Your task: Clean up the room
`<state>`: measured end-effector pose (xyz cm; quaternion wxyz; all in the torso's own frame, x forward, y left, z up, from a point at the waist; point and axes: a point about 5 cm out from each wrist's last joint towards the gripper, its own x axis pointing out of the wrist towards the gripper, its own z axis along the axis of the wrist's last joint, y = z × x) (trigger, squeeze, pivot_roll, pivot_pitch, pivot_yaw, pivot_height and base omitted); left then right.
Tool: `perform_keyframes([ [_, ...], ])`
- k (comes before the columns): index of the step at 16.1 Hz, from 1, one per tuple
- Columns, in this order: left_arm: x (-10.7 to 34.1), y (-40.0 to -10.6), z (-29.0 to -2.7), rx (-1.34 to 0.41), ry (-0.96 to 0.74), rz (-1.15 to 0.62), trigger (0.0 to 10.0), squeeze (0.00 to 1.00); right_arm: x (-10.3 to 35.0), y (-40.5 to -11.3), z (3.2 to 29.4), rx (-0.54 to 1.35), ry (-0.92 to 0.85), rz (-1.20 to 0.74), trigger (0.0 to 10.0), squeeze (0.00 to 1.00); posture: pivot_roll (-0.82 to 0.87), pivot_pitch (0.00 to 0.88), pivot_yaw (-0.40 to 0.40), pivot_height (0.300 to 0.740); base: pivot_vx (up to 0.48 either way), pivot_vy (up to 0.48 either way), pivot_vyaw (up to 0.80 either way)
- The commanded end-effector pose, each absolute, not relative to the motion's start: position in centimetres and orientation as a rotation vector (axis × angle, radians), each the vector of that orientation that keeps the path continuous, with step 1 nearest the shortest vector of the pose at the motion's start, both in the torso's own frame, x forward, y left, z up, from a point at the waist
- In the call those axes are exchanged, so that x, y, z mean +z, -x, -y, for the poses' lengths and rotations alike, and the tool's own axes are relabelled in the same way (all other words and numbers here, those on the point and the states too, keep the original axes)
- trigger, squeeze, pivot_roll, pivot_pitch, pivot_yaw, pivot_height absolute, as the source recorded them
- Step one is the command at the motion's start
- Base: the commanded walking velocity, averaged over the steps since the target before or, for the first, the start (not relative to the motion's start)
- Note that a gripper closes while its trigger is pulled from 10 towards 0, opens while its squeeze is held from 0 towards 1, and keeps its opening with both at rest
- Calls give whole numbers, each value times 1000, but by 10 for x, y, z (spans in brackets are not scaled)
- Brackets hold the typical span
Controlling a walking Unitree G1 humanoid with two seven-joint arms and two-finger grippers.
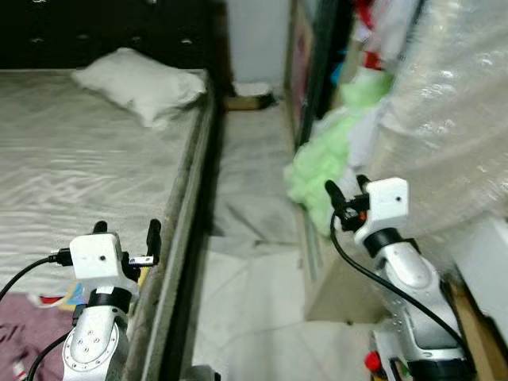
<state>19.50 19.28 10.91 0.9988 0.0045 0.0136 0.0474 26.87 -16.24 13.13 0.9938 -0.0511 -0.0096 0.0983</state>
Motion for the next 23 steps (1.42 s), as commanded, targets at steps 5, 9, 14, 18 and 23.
perform_keyframes([
  [5,110,-196,-198,102,-23,-35,10000,0,134,-272,152,235,77,33,10000,0,-49,0,-35,740,0,0,800],
  [9,111,-197,-197,100,-23,-32,10000,0,135,-273,147,277,49,32,10000,0,-49,0,-33,740,0,0,800],
  [14,112,-200,-196,99,-23,-30,10000,0,137,-277,141,315,38,39,10000,0,-49,0,-34,740,0,0,800],
  [18,112,-203,-193,92,-23,-28,10000,0,142,-284,141,311,35,56,10000,0,-54,0,-34,740,0,0,800],
  [23,114,-207,-193,83,-20,-21,10000,0,145,-289,139,312,36,70,10000,0,-52,0,-33,740,0,0,800],
])
